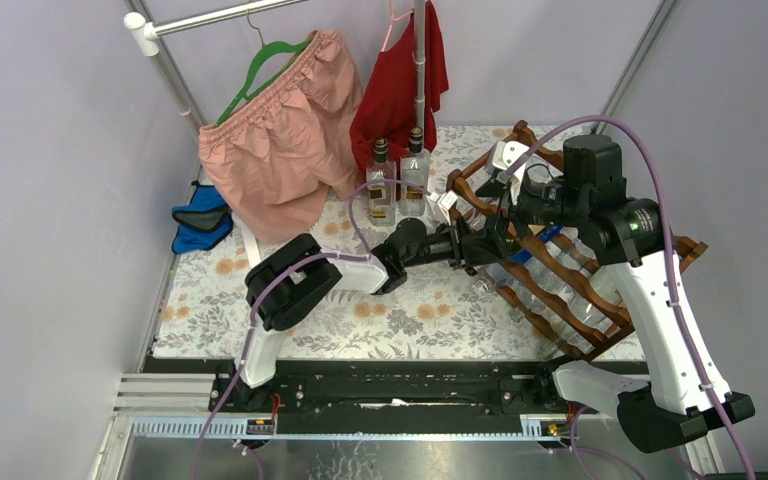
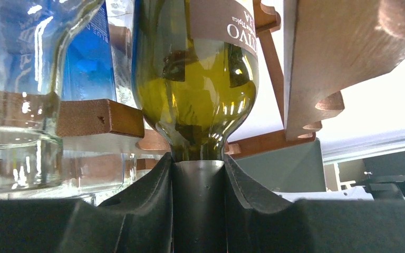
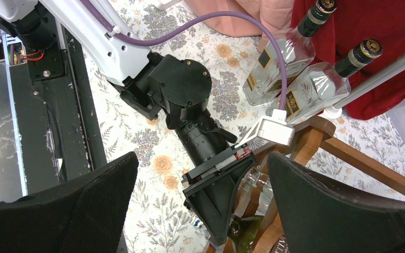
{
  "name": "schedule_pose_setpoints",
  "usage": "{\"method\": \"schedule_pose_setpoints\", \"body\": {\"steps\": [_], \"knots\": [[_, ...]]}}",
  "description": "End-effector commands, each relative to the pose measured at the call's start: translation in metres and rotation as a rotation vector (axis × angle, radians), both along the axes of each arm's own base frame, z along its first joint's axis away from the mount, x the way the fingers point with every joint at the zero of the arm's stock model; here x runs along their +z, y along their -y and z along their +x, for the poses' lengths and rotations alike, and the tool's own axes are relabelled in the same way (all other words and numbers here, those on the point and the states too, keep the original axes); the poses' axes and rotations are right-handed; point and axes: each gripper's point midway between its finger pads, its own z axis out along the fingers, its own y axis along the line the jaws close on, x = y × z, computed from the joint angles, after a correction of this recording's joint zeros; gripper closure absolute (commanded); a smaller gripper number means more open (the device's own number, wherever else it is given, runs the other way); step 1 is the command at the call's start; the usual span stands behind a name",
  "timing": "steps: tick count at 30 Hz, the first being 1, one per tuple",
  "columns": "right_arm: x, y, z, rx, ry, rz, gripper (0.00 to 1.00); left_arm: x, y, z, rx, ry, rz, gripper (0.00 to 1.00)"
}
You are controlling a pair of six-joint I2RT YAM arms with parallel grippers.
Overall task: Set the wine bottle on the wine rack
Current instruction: Place the wine bottle in the wine rack.
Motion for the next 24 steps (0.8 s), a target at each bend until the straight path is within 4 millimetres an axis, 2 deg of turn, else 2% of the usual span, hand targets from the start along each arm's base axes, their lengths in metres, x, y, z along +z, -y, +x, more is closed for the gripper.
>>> {"method": "schedule_pose_setpoints", "body": {"steps": [1, 11, 20, 24], "knots": [[0.011, -0.001, -0.003, 0.011, 0.035, 0.032, 0.00, 0.029, 0.005, 0.017, 0.079, 0.096, -0.062, 1.00], [0.011, -0.001, -0.003, 0.013, 0.033, 0.035, 0.00, 0.028, 0.012, 0.014, 0.072, 0.080, -0.020, 1.00], [0.012, -0.001, -0.004, 0.017, 0.035, 0.038, 0.00, 0.043, 0.017, 0.016, 0.104, 0.115, -0.030, 1.00], [0.012, -0.001, -0.004, 0.016, 0.034, 0.038, 0.00, 0.042, 0.022, 0.017, 0.115, 0.110, -0.034, 1.00]]}}
